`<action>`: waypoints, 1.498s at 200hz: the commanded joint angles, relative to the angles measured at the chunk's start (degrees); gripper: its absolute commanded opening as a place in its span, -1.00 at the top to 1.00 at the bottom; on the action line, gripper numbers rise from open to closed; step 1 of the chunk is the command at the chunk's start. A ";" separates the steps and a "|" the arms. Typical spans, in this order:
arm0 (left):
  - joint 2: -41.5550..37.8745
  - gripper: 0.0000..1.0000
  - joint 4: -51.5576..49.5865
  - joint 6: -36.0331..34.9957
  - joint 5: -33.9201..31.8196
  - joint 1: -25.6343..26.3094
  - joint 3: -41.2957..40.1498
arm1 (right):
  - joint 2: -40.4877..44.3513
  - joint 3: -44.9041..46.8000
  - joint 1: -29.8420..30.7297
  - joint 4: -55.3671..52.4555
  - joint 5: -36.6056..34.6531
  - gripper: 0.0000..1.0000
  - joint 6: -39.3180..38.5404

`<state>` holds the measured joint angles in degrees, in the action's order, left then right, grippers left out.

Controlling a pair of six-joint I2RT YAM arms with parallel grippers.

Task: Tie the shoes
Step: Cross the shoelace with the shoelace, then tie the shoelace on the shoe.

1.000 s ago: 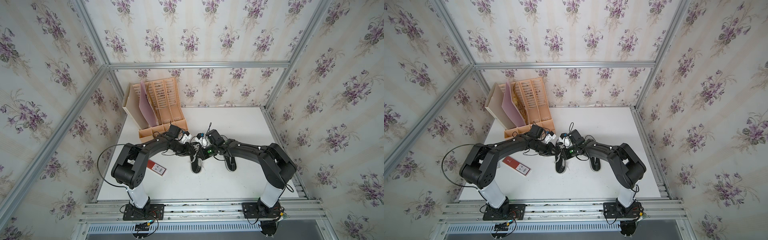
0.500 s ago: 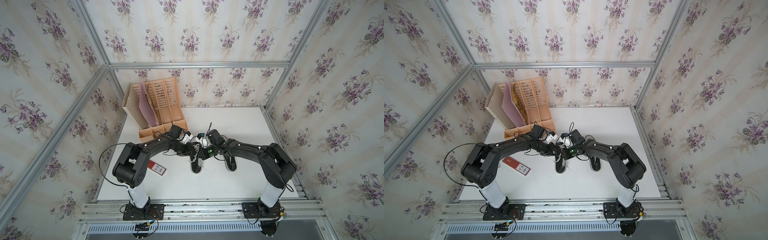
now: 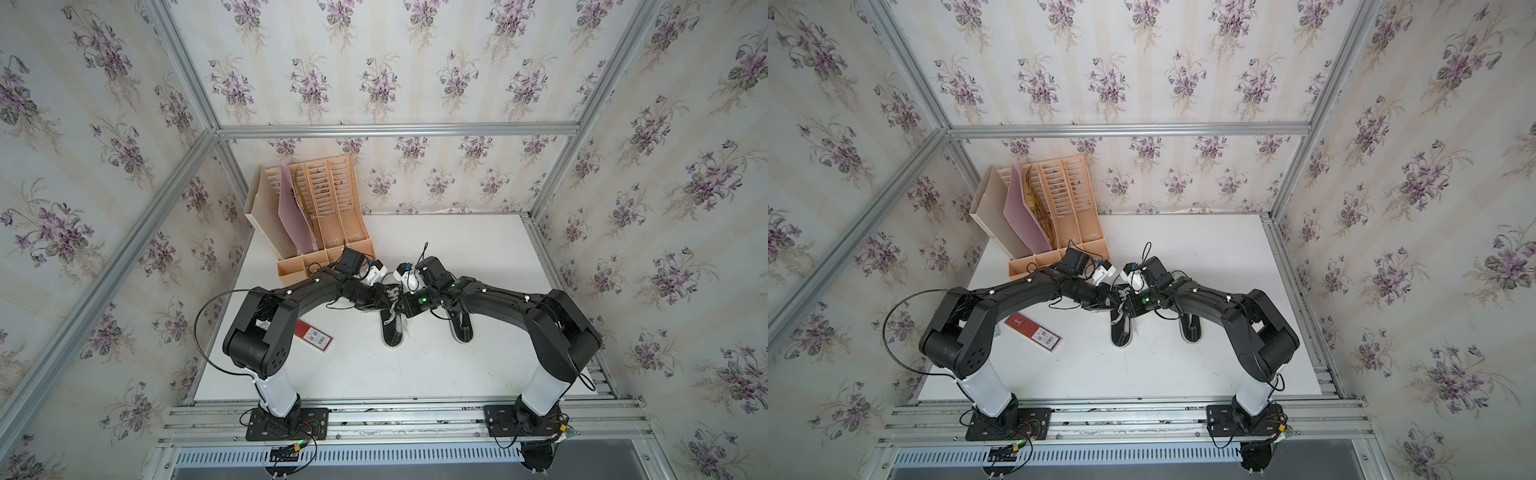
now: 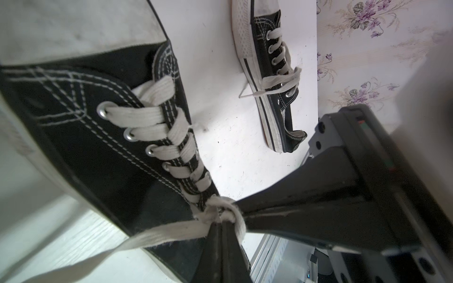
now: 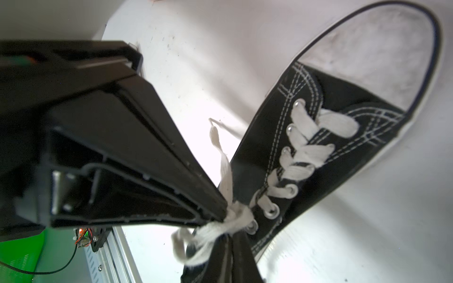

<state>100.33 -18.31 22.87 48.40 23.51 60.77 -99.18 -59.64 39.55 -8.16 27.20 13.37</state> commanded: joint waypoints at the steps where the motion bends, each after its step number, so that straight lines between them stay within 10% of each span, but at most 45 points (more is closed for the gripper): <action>1: -0.35 1.00 0.11 0.06 0.19 -0.04 0.67 | 1.53 0.51 -0.50 -1.43 -1.35 0.62 -1.62; 201: 2.93 1.00 2.27 1.21 3.61 0.22 3.73 | 2.91 4.57 2.36 2.76 1.00 -0.02 4.91; 300: 0.39 1.00 0.57 1.36 -1.90 -0.65 2.21 | 4.87 1.68 0.98 -7.03 -5.10 0.94 0.62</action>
<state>101.32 -17.04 24.40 48.64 23.46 63.42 -95.53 -57.21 41.41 -10.79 24.69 16.47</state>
